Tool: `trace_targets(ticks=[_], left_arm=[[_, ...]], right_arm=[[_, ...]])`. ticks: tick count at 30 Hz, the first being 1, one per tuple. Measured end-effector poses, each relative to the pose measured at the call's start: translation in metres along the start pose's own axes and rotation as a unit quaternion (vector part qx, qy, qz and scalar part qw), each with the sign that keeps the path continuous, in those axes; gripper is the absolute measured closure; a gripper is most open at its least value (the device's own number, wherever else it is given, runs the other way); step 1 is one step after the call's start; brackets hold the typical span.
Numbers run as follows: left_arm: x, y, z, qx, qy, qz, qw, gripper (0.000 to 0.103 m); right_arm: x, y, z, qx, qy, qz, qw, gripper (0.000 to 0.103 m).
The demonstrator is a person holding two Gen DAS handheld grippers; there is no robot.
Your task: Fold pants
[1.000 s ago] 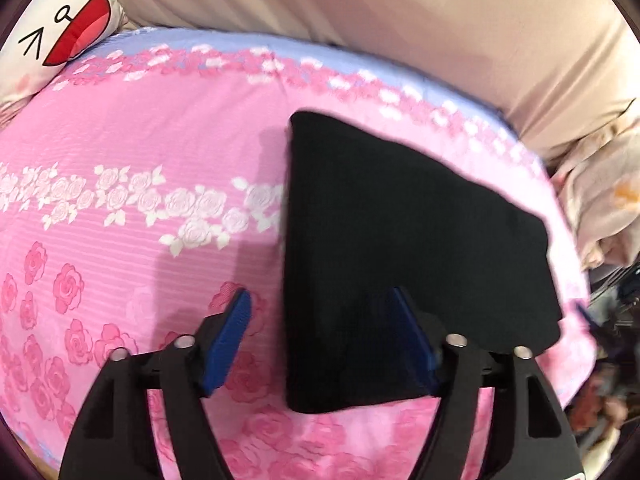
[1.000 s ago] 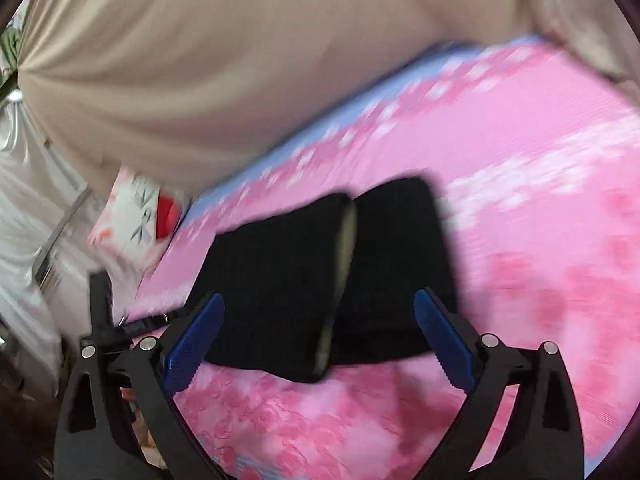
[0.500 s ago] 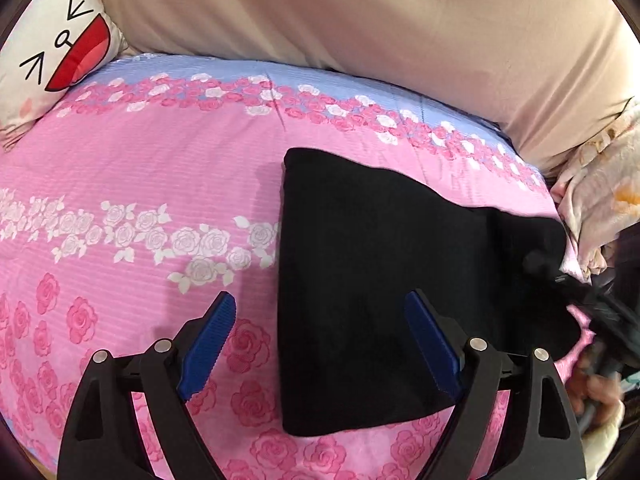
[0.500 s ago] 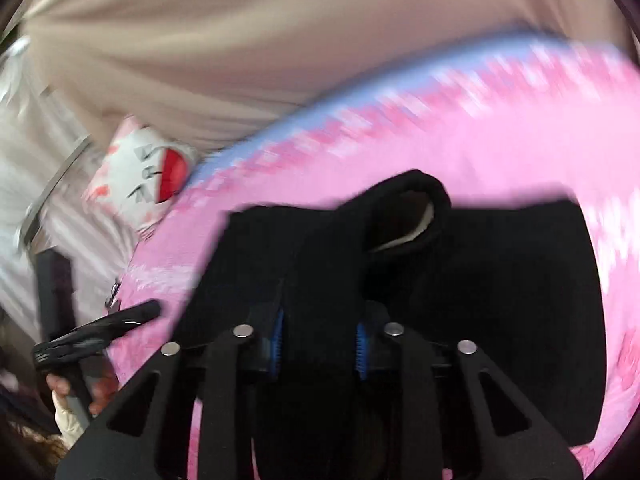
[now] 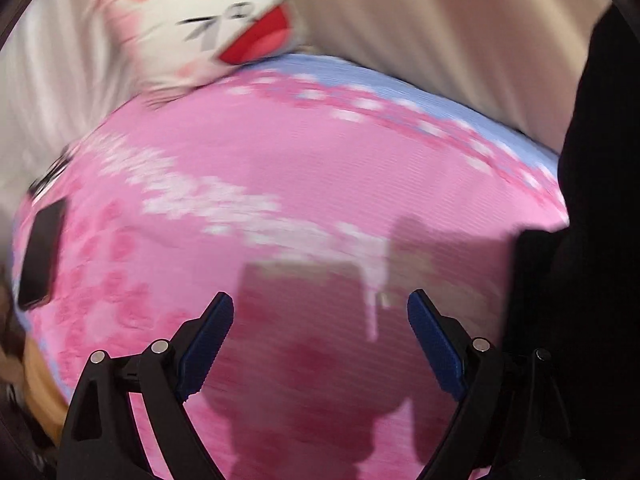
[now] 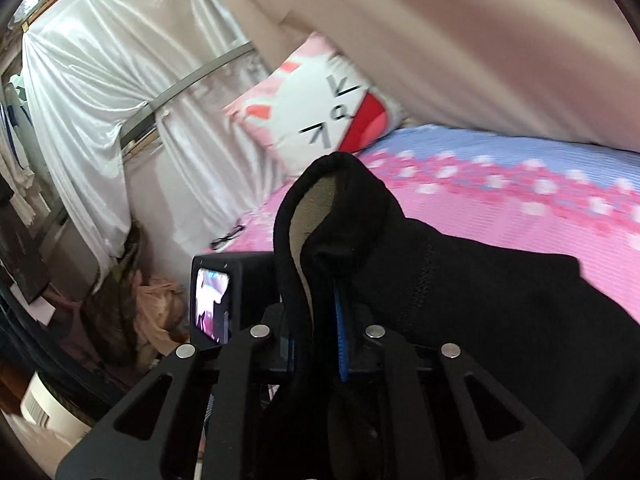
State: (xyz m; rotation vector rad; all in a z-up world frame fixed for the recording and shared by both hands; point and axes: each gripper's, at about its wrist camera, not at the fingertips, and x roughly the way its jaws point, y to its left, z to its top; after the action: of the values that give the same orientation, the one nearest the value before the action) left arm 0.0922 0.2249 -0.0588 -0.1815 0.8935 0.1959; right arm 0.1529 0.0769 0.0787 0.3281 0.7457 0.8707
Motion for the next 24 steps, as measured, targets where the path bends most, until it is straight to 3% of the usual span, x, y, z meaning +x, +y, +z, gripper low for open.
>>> trace_targets(ticks=[4, 7, 9, 13, 15, 17, 18, 20, 21, 24], left_arm=[[0.002, 0.049, 0.013, -0.051, -0.013, 0.037, 0.9979, 0.017], [-0.001, 0.077, 0.019, -0.083, -0.018, 0.03, 0.996, 0.017], [-0.002, 0.09, 0.02, -0.104, -0.018, 0.015, 0.9943, 0.017], [0.008, 0.098, 0.018, -0.121, 0.0, -0.005, 0.9927, 0.017], [0.015, 0.098, 0.016, -0.12, 0.018, -0.012, 0.9926, 0.017], [0.018, 0.095, 0.012, -0.104, 0.024, -0.026, 0.9939, 0.016], [0.018, 0.095, 0.01, -0.104, 0.024, -0.025, 0.994, 0.016], [0.012, 0.098, 0.009, -0.101, 0.023, -0.031, 0.9941, 0.017], [0.007, 0.099, 0.009, -0.102, 0.021, -0.043, 0.9937, 0.017], [-0.023, 0.1, 0.013, -0.106, 0.001, -0.131, 0.9857, 0.017]], right_arm=[[0.047, 0.01, 0.023, -0.004, 0.017, 0.015, 1.0, 0.092], [0.077, 0.008, 0.042, 0.006, 0.033, 0.017, 0.999, 0.092], [0.097, 0.007, 0.049, -0.01, 0.047, -0.008, 0.999, 0.093], [0.163, -0.025, 0.032, 0.017, 0.16, -0.017, 0.987, 0.091], [0.172, -0.034, 0.017, 0.033, 0.198, -0.001, 0.98, 0.083], [0.151, -0.039, 0.011, 0.039, 0.203, 0.009, 0.978, 0.071], [0.127, -0.04, 0.013, 0.025, 0.2, 0.041, 0.979, 0.068], [0.083, -0.049, 0.019, 0.008, 0.173, 0.066, 0.983, 0.046], [0.049, -0.066, 0.026, -0.005, 0.148, 0.059, 0.987, 0.046], [-0.002, -0.134, 0.039, 0.028, 0.124, -0.025, 0.992, 0.045]])
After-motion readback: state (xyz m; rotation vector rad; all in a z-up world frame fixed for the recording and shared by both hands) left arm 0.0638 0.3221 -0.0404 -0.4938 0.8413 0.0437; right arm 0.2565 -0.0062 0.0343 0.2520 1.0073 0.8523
